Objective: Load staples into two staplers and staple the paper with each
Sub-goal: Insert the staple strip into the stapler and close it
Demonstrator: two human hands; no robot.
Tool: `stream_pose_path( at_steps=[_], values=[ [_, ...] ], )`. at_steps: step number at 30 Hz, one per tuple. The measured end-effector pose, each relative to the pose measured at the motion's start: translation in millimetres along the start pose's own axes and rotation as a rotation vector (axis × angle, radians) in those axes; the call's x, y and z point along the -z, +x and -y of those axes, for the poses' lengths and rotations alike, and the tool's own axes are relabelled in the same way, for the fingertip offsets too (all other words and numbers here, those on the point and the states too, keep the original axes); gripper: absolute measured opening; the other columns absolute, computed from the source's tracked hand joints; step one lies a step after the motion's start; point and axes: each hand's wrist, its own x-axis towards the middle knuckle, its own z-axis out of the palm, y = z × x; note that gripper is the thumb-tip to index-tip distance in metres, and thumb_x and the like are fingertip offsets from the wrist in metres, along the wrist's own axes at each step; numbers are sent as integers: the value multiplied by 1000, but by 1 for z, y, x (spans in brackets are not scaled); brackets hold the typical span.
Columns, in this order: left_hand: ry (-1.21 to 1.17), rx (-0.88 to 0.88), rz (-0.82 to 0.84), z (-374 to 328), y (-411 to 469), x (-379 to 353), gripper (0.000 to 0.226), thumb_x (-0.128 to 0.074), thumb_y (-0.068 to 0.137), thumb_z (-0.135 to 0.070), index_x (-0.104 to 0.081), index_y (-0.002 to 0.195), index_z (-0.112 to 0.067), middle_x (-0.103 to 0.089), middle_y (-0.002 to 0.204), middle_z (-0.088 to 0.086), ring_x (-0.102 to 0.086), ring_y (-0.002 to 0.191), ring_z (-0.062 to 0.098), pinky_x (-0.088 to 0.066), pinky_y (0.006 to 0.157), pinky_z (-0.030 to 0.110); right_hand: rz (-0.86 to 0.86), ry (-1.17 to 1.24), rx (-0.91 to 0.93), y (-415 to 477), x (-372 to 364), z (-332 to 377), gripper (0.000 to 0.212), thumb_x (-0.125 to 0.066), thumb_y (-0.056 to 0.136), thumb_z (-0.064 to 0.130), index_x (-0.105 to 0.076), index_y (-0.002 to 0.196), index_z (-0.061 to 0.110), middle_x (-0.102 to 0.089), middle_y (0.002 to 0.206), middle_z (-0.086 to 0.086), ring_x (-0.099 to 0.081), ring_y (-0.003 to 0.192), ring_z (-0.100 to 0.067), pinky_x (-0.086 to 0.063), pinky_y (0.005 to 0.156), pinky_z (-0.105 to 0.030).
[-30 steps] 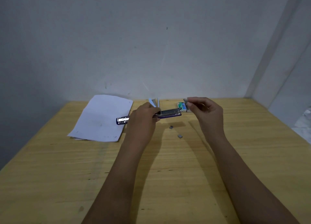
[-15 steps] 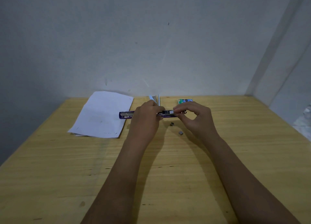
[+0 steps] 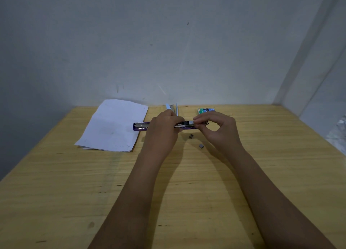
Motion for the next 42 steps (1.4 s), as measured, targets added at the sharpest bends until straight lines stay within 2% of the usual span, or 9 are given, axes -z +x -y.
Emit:
stream_pose_path(
  at_steps=[13, 22, 34, 38, 42],
  values=[
    [-22, 22, 19, -1, 0, 2, 26, -59, 89, -15, -68, 113, -20, -59, 105, 6, -55, 96, 22, -44, 83, 34, -9, 35, -39, -1, 1, 2, 18, -71, 75, -6, -74, 79, 11, -71, 83, 1, -66, 82, -8, -48, 76, -15],
    [-39, 15, 14, 0, 0, 1, 25, -60, 88, -14, -69, 111, -19, -60, 104, 6, -56, 95, 21, -44, 82, 33, 15, -7, 11, 0, 1, 0, 15, -70, 75, -8, -73, 78, 6, -70, 82, -1, -65, 79, -8, -47, 72, -14],
    [-40, 16, 10, 0, 1, -1, 27, -60, 88, -15, -67, 114, -20, -59, 107, 6, -56, 97, 22, -43, 83, 32, 63, -75, 40, 0, 1, -2, 11, -71, 78, 4, -73, 85, 12, -69, 88, 1, -65, 86, -12, -49, 77, -19],
    [-81, 25, -12, 1, 1, -2, 25, -61, 88, -15, -68, 111, -19, -60, 104, 7, -56, 94, 24, -45, 85, 39, -8, 6, -41, 1, 2, 4, 7, -67, 83, 8, -71, 86, 12, -69, 90, 0, -64, 90, -12, -49, 80, -21],
    [-146, 31, -61, 0, 2, -1, 26, -62, 87, -14, -68, 112, -16, -60, 102, 7, -56, 94, 24, -46, 85, 39, -124, 223, -322, 6, 8, 6, 16, -53, 92, 9, -68, 93, 16, -69, 95, 0, -62, 91, -10, -49, 82, -24]
  ],
)
